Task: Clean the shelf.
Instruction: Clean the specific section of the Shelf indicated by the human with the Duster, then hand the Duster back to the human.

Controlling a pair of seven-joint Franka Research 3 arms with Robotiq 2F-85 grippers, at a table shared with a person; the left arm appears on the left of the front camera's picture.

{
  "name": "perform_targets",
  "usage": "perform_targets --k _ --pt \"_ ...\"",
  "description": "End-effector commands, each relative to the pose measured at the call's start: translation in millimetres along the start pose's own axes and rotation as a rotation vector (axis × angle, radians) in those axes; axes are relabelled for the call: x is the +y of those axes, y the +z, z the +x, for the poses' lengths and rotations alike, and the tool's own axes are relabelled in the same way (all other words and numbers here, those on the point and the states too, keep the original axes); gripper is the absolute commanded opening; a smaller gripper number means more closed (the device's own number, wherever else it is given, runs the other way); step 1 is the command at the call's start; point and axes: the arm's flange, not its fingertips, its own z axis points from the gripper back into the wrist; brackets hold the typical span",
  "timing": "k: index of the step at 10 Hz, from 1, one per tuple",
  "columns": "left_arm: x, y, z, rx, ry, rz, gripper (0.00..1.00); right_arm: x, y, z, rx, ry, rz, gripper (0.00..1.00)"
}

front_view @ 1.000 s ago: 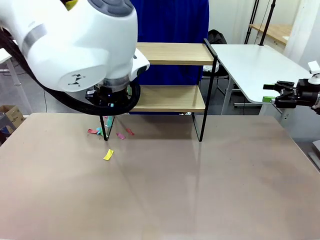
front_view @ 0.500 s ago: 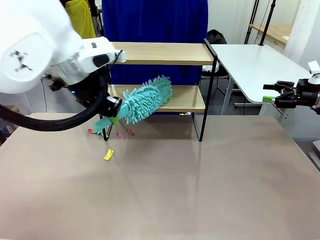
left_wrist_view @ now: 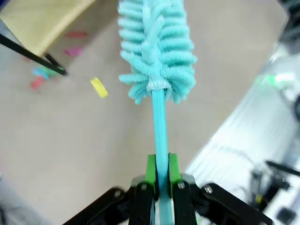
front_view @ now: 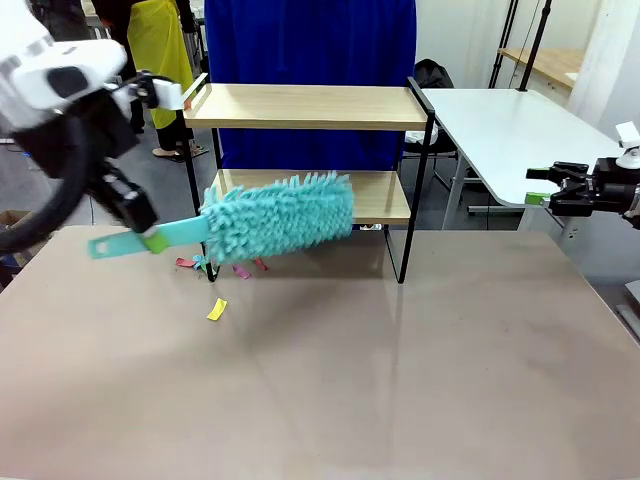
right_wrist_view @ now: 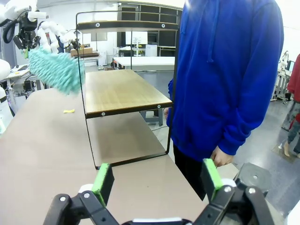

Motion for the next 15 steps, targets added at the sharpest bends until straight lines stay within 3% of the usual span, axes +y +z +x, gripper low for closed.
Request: perform_targets --k 1,2,4,6,7,8,15 --pt "15 29 -12 0.121 -0.146 -0.015 0.13 0 0 5 0.007 -0.015 -0.001 1.0" --pt "19 41 -18 0.175 -0.193 0.005 0.13 0 0 5 0.007 -0.015 -0.001 1.0" --pt "17 56 -28 0.403 -0.349 0.153 0.13 0 0 5 0.007 -0.015 -0.001 1.0" --pt "10 66 -21 0.492 -0.442 0.187 0.13 0 0 5 0.007 -0.015 -0.001 1.0" --pt "4 60 -14 0.514 -0.479 0.203 0.13 0 0 5 0.007 -0.015 -0.001 1.0" --pt "10 61 -31 0.475 -0.372 0.156 0.13 0 0 5 0.007 -0.015 -0.001 1.0" --pt "10 61 -31 0.475 -0.372 0.156 0.13 0 0 5 0.007 -0.015 -0.001 1.0"
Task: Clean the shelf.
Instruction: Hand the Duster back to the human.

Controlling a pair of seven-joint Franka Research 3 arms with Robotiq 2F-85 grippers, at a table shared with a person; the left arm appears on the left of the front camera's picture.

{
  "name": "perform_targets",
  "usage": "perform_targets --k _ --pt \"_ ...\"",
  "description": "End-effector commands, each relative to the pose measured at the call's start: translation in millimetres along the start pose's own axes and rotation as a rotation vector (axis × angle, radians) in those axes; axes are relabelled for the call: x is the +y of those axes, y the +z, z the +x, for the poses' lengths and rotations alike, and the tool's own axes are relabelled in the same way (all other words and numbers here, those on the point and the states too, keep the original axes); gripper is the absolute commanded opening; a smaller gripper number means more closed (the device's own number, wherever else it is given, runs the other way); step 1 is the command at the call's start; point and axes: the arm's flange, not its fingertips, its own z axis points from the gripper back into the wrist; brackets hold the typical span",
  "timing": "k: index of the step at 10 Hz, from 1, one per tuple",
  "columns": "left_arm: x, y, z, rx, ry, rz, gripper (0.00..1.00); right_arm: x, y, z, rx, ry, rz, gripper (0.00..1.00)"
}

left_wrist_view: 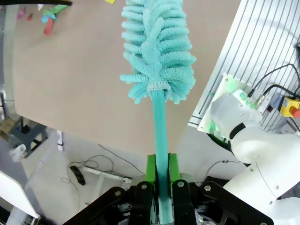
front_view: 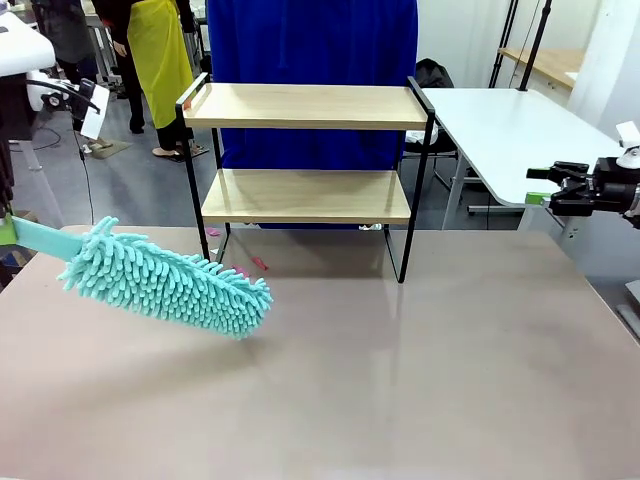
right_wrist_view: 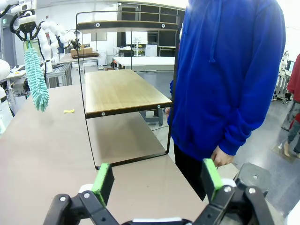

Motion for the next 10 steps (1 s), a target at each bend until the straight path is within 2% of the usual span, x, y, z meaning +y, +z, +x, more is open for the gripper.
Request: perform_targets --k 1,5,6,8,10 --pt "-4 -1 -1 -0.019 0.016 -0.01 0.13 0 -1 5 0.007 -0.015 -0.001 1.0" --pt "-4 -1 -1 -0.019 0.016 -0.01 0.13 0 0 0 0.0 0.0 0.0 1.0" --pt "0 0 0 0.0 0.0 -0.001 0.13 3 6 27 -0.049 -0.006 0.084 1.0" --pt "7 -15 14 -0.149 -0.105 -0.012 0.13 20 -5 77 -0.079 -0.041 0.201 1.0" --pt "11 -25 33 -0.251 -0.194 0.019 0.13 47 -21 118 -0.081 -0.107 0.254 1.0"
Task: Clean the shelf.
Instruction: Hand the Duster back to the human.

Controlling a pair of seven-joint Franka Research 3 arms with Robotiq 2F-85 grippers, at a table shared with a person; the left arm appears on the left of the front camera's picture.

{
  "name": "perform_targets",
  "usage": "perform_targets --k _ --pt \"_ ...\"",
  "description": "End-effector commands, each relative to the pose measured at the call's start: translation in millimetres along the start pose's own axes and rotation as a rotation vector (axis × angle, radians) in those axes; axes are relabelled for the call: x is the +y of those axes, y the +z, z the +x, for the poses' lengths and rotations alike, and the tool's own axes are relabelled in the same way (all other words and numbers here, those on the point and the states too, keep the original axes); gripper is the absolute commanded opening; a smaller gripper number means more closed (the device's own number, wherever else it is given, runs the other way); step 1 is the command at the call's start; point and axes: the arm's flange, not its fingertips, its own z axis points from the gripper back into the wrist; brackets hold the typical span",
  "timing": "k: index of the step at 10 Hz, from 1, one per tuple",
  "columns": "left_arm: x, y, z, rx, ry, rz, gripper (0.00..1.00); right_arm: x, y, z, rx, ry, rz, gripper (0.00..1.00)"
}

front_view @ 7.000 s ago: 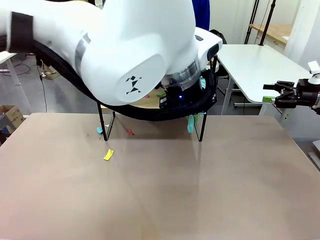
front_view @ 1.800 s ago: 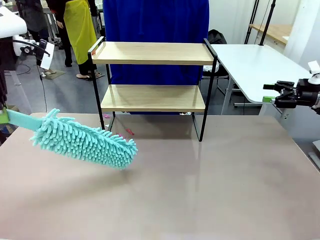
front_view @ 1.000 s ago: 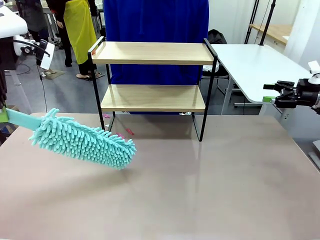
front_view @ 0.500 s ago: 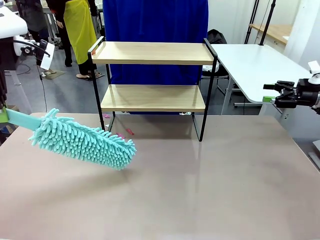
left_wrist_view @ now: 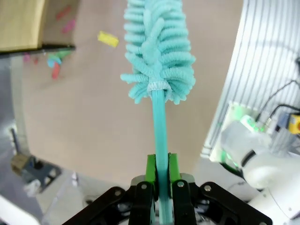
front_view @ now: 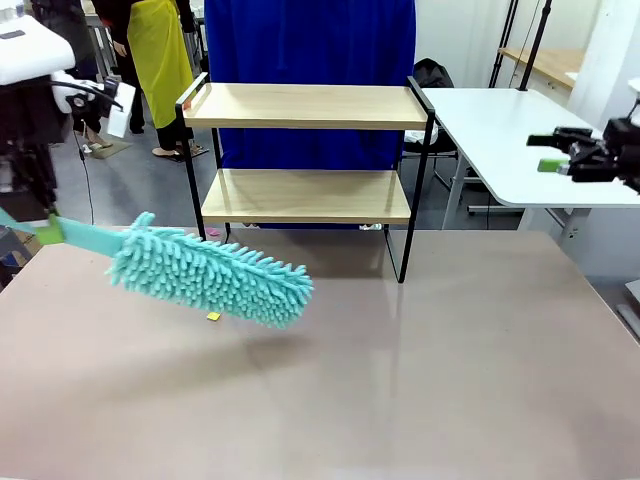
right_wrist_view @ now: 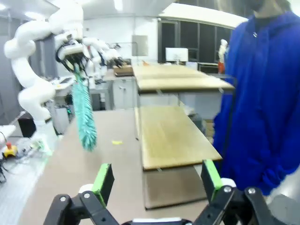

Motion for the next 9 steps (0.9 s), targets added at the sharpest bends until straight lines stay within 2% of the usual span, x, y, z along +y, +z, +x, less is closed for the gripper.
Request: perform_targets --k 1,3,5,7,9 --pt "6 -26 2 -0.147 -0.106 0.004 0.13 28 -24 24 0.014 -0.095 0.015 1.0" --pt "20 -46 9 -0.284 -0.146 -0.008 0.13 60 -60 38 0.019 -0.114 0.04 1.0" --pt "24 -64 16 -0.419 -0.192 -0.001 0.13 95 -90 37 0.015 -0.117 0.029 1.0" --pt "24 -74 20 -0.488 -0.163 0.029 0.13 118 -113 16 0.039 -0.104 -0.003 1.0" --pt "29 -71 23 -0.501 -0.184 0.03 0.13 117 -114 0 0.081 -0.089 0.04 1.0"
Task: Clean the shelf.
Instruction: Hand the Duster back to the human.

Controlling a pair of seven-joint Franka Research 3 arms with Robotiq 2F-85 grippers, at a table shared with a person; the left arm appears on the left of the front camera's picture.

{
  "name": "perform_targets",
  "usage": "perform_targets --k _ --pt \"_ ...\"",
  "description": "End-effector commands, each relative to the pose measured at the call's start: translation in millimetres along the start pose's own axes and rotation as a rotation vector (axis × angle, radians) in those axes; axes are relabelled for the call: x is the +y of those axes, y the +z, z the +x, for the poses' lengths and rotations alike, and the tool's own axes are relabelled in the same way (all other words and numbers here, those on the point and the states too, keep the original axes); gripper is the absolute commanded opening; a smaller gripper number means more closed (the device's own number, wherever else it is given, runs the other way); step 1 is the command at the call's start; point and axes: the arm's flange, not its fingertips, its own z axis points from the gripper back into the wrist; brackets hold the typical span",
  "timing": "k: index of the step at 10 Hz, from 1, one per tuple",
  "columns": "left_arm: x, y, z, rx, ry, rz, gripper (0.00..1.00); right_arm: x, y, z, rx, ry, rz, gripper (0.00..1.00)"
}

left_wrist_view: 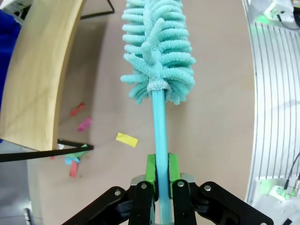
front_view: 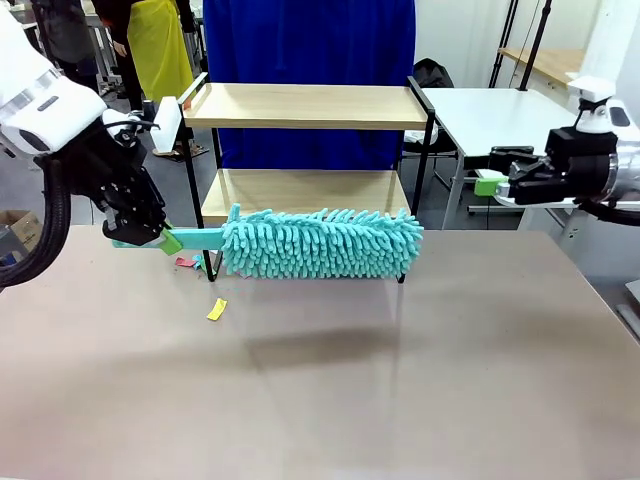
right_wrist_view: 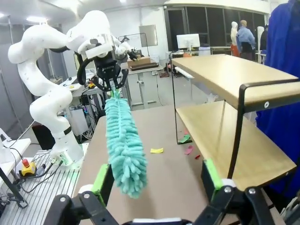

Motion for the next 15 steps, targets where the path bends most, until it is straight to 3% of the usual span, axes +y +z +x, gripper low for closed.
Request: perform_targets --k 1,4,6,10,15 --pt "-1 0 -1 0.015 0.004 0.0 0.13 -4 4 7 -0.01 0.0 -0.006 1.0" --pt "-1 0 -1 0.015 0.004 0.0 0.13 -1 2 0 -0.002 -0.002 -0.002 1.0" --pt "-1 0 -1 0.015 0.004 0.0 0.13 10 -24 -48 0.028 -0.026 0.048 1.0" --pt "-1 0 -1 0.015 0.004 0.0 0.13 31 -58 -96 -0.015 -0.077 0.038 1.0" --pt "-1 0 -1 0.015 0.004 0.0 0.13 42 -97 -110 -0.086 -0.116 0.087 1.0"
